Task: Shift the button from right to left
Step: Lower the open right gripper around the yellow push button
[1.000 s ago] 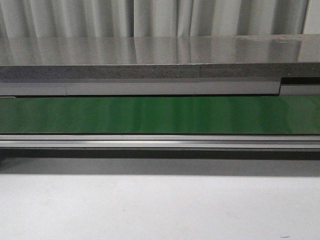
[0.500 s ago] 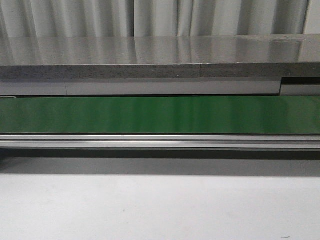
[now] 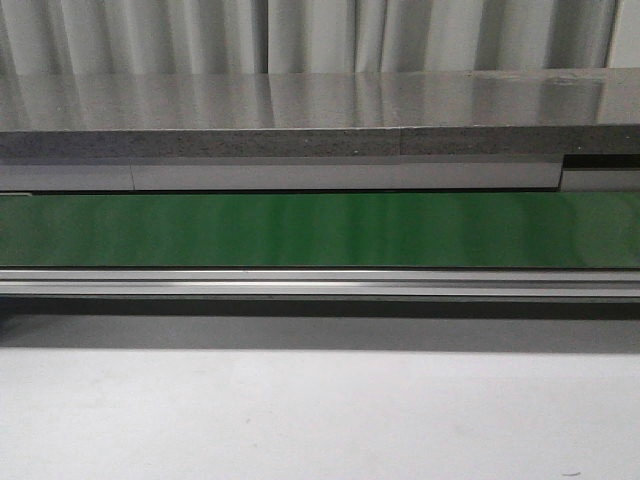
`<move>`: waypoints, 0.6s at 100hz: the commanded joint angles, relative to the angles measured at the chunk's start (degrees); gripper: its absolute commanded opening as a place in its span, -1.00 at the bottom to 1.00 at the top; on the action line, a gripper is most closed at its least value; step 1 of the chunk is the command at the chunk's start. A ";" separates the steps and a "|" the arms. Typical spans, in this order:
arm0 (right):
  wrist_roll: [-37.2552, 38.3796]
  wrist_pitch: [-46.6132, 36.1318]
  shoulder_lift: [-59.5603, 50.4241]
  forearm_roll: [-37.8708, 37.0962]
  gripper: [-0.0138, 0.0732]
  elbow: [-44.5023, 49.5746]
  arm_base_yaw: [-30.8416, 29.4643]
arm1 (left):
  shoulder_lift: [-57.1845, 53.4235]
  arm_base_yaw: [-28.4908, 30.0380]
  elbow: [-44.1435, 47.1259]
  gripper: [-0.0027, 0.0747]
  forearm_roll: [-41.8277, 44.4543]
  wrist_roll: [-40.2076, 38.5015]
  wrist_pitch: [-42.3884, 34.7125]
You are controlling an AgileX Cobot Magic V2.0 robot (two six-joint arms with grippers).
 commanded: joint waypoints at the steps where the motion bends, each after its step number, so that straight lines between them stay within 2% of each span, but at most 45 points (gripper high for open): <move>1: -3.32 -2.82 1.74 0.52 0.70 -4.14 -2.41 | -2.08 -0.03 2.37 -0.92 -0.44 -0.42 -4.56; 40: -18.29 0.58 13.76 11.16 0.70 -8.06 -9.01 | -2.08 -0.03 2.37 -0.92 -0.44 -0.42 -4.56; 60: -23.22 1.01 16.85 11.82 0.70 -8.06 -10.01 | -2.08 -0.03 2.37 -0.92 -0.44 -0.42 -4.56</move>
